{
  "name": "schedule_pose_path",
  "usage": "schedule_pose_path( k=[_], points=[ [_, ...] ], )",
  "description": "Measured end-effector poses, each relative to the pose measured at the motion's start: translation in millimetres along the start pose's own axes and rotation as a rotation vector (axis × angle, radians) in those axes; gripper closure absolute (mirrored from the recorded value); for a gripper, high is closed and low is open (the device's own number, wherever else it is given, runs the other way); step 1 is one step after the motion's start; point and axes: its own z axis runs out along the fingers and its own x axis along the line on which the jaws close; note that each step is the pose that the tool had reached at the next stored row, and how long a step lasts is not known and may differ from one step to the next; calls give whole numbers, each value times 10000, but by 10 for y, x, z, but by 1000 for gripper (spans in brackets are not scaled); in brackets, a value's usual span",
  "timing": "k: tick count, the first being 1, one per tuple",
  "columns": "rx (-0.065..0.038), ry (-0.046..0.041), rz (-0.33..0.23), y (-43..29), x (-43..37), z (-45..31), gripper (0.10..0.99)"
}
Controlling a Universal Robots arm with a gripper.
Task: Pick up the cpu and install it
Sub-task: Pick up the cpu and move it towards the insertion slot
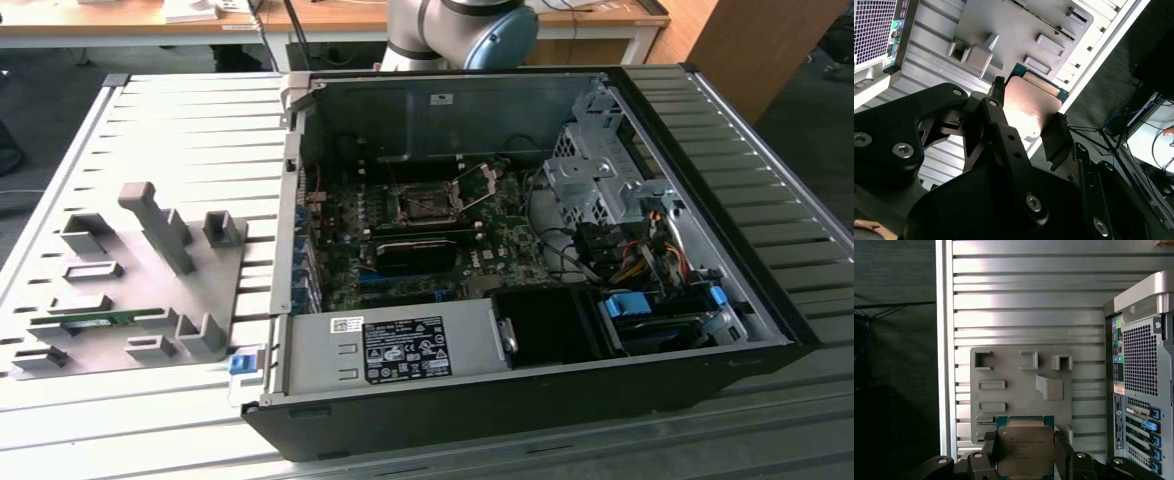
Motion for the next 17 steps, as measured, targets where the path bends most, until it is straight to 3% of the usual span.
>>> schedule_pose_path(
  k=[17],
  points=[
    [0, 0, 0, 14, -154, 4, 545]
  ],
)
